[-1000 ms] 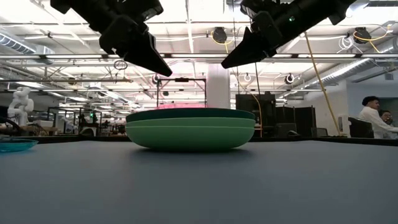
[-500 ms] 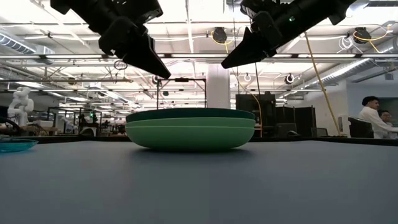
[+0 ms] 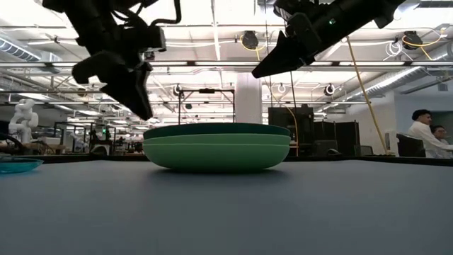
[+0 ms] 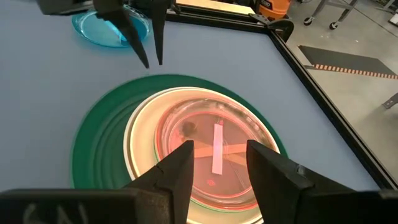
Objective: Stack plastic plates
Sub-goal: Stack the transparent blue plate on top of the transparent pink plate
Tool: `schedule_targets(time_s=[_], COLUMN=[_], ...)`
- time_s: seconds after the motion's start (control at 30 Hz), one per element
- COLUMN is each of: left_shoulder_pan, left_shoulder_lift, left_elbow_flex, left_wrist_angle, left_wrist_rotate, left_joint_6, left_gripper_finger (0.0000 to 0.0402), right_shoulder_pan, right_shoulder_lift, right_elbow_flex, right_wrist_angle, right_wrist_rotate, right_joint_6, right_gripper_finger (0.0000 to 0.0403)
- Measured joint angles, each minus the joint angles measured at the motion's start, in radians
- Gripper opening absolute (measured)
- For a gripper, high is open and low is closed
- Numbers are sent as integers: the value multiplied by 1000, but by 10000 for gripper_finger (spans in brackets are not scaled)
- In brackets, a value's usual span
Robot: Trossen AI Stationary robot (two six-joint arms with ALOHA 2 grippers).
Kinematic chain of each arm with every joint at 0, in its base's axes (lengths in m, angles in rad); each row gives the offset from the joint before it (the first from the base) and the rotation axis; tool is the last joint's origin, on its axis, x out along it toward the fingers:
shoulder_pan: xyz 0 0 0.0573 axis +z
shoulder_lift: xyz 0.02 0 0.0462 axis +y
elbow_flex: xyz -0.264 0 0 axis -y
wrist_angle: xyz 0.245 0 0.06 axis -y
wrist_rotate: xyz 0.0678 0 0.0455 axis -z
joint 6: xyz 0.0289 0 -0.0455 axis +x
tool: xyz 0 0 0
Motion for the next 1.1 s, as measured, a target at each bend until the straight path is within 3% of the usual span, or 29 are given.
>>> schedule_targets(time_s=[0.37,0.57,0.7,0.8,0.93,1.1], left_shoulder_pan=[0,0,-4,-33,-110,-221], left_shoulder_lift=[-2,-2,-2,-1,-1,-1], left_elbow_flex=[57,57,57,57,57,57], left_wrist_angle=[-441,-568,-615,-619,-630,-629], left_wrist_rotate=[16,81,145,155,286,315], left_joint_6=[-310,-439,-529,-679,-865,-1065], left_gripper_finger=[83,83,83,83,83,83], right_shoulder_pan=[0,0,0,0,0,0], right_shoulder_lift=[0,0,0,0,0,0], right_elbow_flex=[0,0,0,0,0,0], right_wrist_angle=[0,0,0,0,0,0], right_wrist_rotate=[0,0,0,0,0,0], right_joint_6=[0,0,0,0,-8,-18], right_gripper_finger=[139,139,139,139,139,139])
